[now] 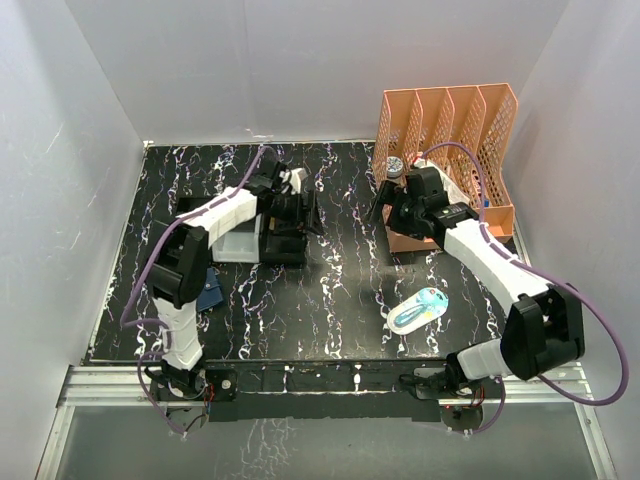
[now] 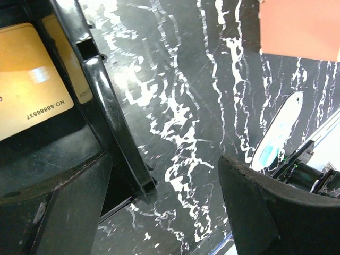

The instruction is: Take the credit cards out of the card holder

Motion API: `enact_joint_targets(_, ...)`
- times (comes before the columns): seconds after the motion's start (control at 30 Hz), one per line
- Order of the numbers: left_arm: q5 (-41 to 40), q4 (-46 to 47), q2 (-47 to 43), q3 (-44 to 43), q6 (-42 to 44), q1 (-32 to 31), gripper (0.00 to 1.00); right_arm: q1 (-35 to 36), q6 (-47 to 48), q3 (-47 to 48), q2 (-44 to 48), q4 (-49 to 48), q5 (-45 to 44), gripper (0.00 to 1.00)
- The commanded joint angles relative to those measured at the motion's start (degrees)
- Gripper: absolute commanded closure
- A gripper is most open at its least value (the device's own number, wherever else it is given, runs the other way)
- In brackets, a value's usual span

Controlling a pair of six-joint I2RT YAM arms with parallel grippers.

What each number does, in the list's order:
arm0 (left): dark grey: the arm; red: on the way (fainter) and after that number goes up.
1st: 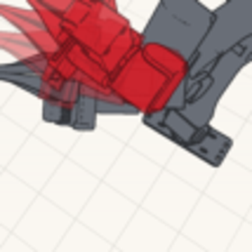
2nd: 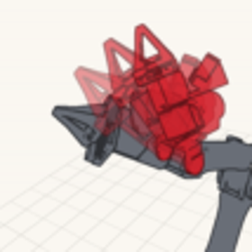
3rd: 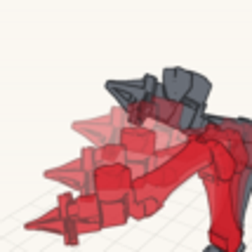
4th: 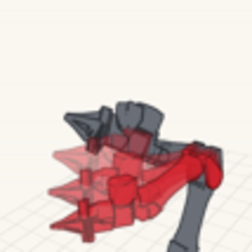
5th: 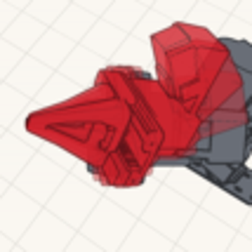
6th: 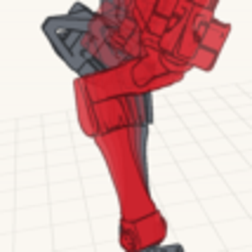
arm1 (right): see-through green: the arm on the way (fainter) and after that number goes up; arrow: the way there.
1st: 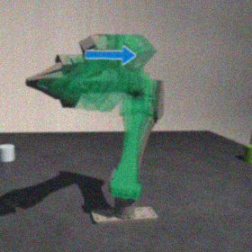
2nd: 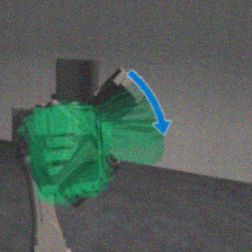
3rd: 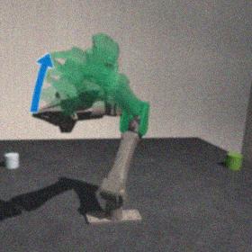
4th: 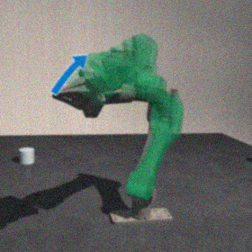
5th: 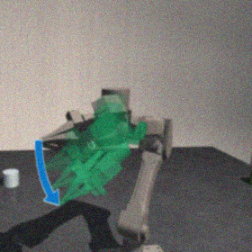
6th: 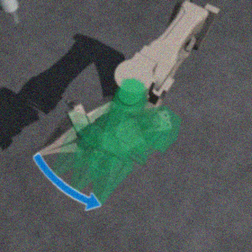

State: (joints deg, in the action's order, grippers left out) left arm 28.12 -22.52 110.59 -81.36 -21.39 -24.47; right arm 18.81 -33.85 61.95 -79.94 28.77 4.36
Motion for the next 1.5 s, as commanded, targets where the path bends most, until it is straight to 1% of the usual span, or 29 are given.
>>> enact_joint_targets(0.0, 2.61, 1.78, 2.70, -5.25, -3.44, -4.15, 0.21, -0.59, -1.37, -0.53, 4.52, -1.29, -6.17, 0.10)
enact_joint_targets(0.2, 2.20, 2.10, 9.16, -12.77, -5.22, -9.41, 0.21, -1.16, -2.18, -1.86, 8.28, -0.58, -11.27, 0.06)
enact_joint_targets(0.4, 2.05, 1.77, 14.96, -20.09, -6.65, -13.30, 0.21, -2.01, -2.77, -3.06, 11.10, 0.00, -14.19, 0.03)
enact_joint_targets(0.53, 2.09, 0.75, 16.61, -23.49, -6.89, -14.94, 0.21, -2.62, -3.31, -3.99, 12.68, -0.10, -15.03, 0.02)
enact_joint_targets(0.63, -0.23, 0.93, 14.51, -23.13, -7.08, -15.43, 0.20, -2.89, -2.87, -4.12, 12.91, -1.17, -12.74, 0.02)
enact_joint_targets(0.73, -3.53, 2.09, 9.23, -20.70, -7.18, -15.43, 0.17, -3.00, -1.59, -3.46, 12.07, -2.38, -7.12, 0.02)
enact_joint_targets(0.9, -9.96, 1.59, -2.66, -15.47, -5.19, -15.43, 0.12, -2.99, -0.08, -3.01, 11.00, -5.65, 2.43, 0.02)
enact_joint_targets(0.93, -11.96, 0.89, -5.45, -14.39, -4.61, -15.39, 0.11, -2.99, 0.00, -2.99, 10.81, -6.42, 4.90, 0.02)
enact_joint_targets(0.97, -14.53, 0.19, -8.60, -11.51, -4.13, -15.35, 0.10, -3.01, -0.10, -3.10, 10.62, -7.18, 7.20, 0.03)
enact_joint_targets(1.07, -25.34, -2.07, -19.62, -2.42, -4.40, -14.26, 0.02, -2.99, -1.49, -3.81, 9.82, -9.37, 13.45, 0.04)
enact_joint_targets(1.1, -28.19, -2.75, -24.69, 0.85, -4.92, -13.42, 0.01, -2.95, -2.22, -4.35, 9.40, -10.22, 15.95, 0.05)
enact_joint_targets(1.17, -31.69, -4.98, -32.69, 7.26, -6.59, -9.73, 0.01, -2.79, -3.72, -5.28, 8.52, -10.54, 18.76, 0.07)
enact_joint_targets(1.23, -32.59, -9.89, -39.76, 12.03, -8.12, -4.91, 0.01, -2.23, -4.67, -6.32, 8.04, -7.59, 18.55, 0.08)
enact_joint_targets(1.3, -35.83, -15.49, -45.24, 15.44, -9.28, -0.97, 0.01, -0.30, -5.03, -9.23, 9.13, -6.03, 19.24, 0.09)
enact_joint_targets(1.37, -39.74, -20.44, -49.39, 18.22, -10.68, 1.94, 0.01, 3.31, -6.00, -12.24, 10.92, -3.50, 18.73, 0.09)
enact_joint_targets(1.47, -42.36, -26.21, -52.43, 21.60, -14.55, 4.65, 0.01, 8.95, -7.67, -17.23, 13.98, 1.76, 17.55, 0.09)
